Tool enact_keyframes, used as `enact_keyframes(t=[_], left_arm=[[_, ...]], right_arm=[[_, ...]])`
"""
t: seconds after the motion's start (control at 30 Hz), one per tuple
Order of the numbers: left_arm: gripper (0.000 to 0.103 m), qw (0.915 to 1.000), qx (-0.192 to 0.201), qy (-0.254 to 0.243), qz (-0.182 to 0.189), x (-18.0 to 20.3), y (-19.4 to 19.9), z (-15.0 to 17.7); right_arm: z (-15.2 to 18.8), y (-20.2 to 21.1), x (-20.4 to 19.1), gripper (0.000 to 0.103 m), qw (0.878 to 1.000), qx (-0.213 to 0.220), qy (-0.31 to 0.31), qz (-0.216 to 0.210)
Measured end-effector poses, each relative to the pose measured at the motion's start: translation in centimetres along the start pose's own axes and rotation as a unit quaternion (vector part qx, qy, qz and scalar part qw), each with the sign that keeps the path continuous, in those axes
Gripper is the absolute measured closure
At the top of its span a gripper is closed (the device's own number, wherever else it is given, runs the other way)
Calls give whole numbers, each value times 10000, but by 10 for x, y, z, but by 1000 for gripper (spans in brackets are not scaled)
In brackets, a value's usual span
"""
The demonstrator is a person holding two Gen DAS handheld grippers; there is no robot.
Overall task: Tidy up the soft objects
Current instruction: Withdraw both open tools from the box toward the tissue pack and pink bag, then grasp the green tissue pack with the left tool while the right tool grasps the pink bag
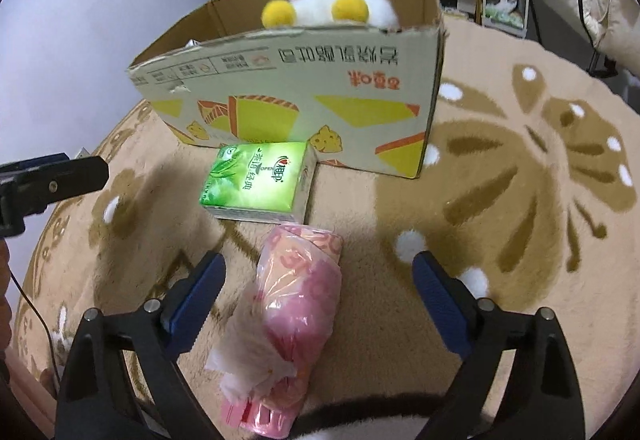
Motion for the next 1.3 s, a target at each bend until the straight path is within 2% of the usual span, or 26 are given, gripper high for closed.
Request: enact_keyframes(t=[0.17,0.33,0.43,0.47,0.53,0.57,0.9,1.17,1.3], left_arm=[[5,9999,-49,28,120,5,-10,-1],[5,9990,-98,-2,440,14,-17,-6],[5,9988,-110,-31,483,17,-21,-11],[5,9985,-121,-25,530,19,-23,-11],[5,9981,-151,-24,590,22,-27,-12],[5,9981,-157,-28,598,23,-28,-13],[5,9962,-225,-127,832,42,-44,-16],[5,9960,-265,-77,851,46,-55,-16],[5,9961,-282,-62,835,48,-58,-16]], right_arm=[[4,-12,2,30,9998,-190,-50,37],[13,-23,-3,36,9991,-412,-29,-35],[14,-25,-6,55,9986,-510,-28,-164],[13,-25,-6,56,9983,-540,-59,-210],[9,-24,-3,69,9984,-491,-109,-256],[5,-22,0,72,9983,-451,-184,-312],[-5,-21,11,76,9988,-391,-210,-208],[-6,2,20,76,9992,-293,-226,-121],[-11,-1,30,76,9989,-234,-415,-5]])
Point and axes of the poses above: each gripper's, at about its wrist camera, not at the fingertips, and y roughly against the way its jaws point, x to its right, z to its underside, the point moved 9 cm from there along -y, roughly the way its jaws point, and after that the axes turned 11 degrees about -y, right-handed, at the moved point
